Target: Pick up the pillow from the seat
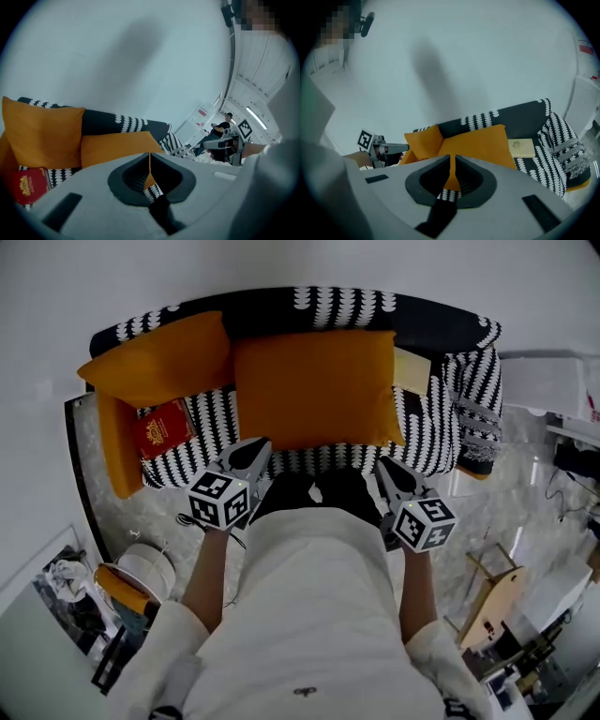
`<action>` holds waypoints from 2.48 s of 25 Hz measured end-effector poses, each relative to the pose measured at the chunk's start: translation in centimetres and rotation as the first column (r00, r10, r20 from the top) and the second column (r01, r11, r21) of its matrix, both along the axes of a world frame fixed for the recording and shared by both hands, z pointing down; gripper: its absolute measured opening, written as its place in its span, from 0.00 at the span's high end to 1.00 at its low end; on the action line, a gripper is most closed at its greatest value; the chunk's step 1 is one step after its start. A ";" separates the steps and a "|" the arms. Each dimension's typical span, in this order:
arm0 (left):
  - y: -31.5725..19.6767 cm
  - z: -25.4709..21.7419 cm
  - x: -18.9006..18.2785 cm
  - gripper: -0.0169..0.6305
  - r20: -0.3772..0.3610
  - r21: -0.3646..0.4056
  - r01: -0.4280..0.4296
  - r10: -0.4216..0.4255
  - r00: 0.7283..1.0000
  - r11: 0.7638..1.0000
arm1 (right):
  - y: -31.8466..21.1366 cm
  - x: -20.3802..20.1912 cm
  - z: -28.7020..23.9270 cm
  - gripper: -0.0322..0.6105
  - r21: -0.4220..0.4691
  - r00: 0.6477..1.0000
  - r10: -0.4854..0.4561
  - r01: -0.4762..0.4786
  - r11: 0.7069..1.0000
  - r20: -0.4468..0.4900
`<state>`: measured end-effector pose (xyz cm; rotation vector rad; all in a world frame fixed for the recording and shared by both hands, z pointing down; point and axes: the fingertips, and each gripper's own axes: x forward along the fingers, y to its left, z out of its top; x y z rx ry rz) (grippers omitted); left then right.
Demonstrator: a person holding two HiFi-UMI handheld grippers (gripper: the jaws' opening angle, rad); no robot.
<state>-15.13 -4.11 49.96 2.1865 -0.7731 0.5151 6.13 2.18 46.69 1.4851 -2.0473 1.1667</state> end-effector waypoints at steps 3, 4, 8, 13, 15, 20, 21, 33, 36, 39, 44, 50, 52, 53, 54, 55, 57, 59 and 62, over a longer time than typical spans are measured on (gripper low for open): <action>0.0 1.4 -0.9 0.95 0.011 -0.041 0.029 -0.028 1.000 0.999 | -0.3 0.3 1.6 0.94 -0.037 1.000 -0.008 0.008 0.999 0.003; 0.1 1.9 -1.1 0.95 0.017 -0.053 0.035 -0.034 0.999 0.998 | -0.4 0.5 2.1 0.94 -0.048 1.000 -0.012 0.012 0.999 0.000; -0.2 3.2 -1.6 0.95 0.027 -0.102 0.059 -0.057 0.998 0.993 | -1.6 1.6 3.9 0.94 -0.081 1.000 -0.022 0.020 0.997 -0.015; -1.3 4.7 -2.7 0.94 0.029 -0.155 0.123 -0.120 0.992 0.980 | -3.4 3.0 6.4 0.83 -0.124 0.999 -0.031 0.028 0.992 -0.017; -1.7 5.5 -3.1 0.92 0.043 -0.176 0.131 -0.125 0.991 0.976 | -4.0 3.3 7.4 0.79 -0.147 0.999 -0.049 0.047 0.988 -0.010; -2.6 7.6 -3.4 0.81 0.077 -0.218 0.132 -0.117 0.990 0.967 | -5.4 4.2 10.1 0.67 -0.196 0.996 -0.082 0.076 0.978 -0.023; -2.9 7.9 -3.4 0.79 0.078 -0.226 0.137 -0.123 0.989 0.964 | -5.6 4.5 10.7 0.63 -0.204 0.996 -0.090 0.083 0.975 -0.027; -5.6 12.4 -3.1 0.56 0.133 -0.288 0.126 -0.091 0.987 0.949 | -8.6 7.6 16.5 0.46 -0.302 0.987 -0.143 0.116 0.946 -0.070; -6.2 13.8 -3.7 0.52 0.154 -0.298 0.158 -0.116 0.981 0.942 | -9.2 8.3 17.7 0.44 -0.318 0.987 -0.140 0.108 0.942 -0.079; -6.6 14.9 -4.4 0.48 0.187 -0.302 0.184 -0.131 0.974 0.935 | -9.9 9.0 18.5 0.42 -0.328 0.987 -0.136 0.101 0.939 -0.084; -6.7 17.4 -4.7 0.41 0.207 -0.332 0.182 -0.117 0.971 0.926 | -10.5 9.8 20.0 0.38 -0.337 0.988 -0.137 0.106 0.935 -0.069; -7.3 20.9 -5.0 0.26 0.235 -0.371 0.159 -0.073 0.969 0.915 | -11.2 9.8 22.2 0.30 -0.352 0.984 -0.161 0.125 0.928 -0.075; -8.0 21.8 -5.5 0.24 0.241 -0.377 0.177 -0.089 0.966 0.909 | -11.9 9.7 22.5 0.28 -0.344 0.985 -0.159 0.127 0.930 -0.067; -8.3 22.1 -5.7 0.24 0.241 -0.381 0.192 -0.103 0.965 0.904 | -12.1 9.5 22.6 0.28 -0.340 0.985 -0.162 0.133 0.931 -0.058; -8.5 22.5 -5.9 0.22 0.241 -0.386 0.207 -0.119 0.963 0.899 | -12.3 9.4 22.8 0.26 -0.338 0.985 -0.167 0.141 0.931 -0.048; -8.7 23.0 -6.1 0.21 0.242 -0.391 0.220 -0.131 0.962 0.894 | -12.3 9.3 23.0 0.25 -0.339 0.984 -0.173 0.149 0.929 -0.041; -8.7 23.9 -6.2 0.19 0.241 -0.399 0.225 -0.135 0.961 0.889 | -12.2 9.5 23.6 0.24 -0.349 0.982 -0.183 0.157 0.924 -0.042; -8.6 24.9 -6.0 0.16 0.241 -0.405 0.202 -0.108 0.964 0.892 | -12.1 9.8 24.3 0.23 -0.363 0.982 -0.182 0.155 0.919 -0.041; -8.4 26.2 -6.1 0.12 0.248 -0.410 0.180 -0.080 0.965 0.894 | -12.0 10.0 25.4 0.22 -0.377 0.985 -0.174 0.157 0.913 -0.012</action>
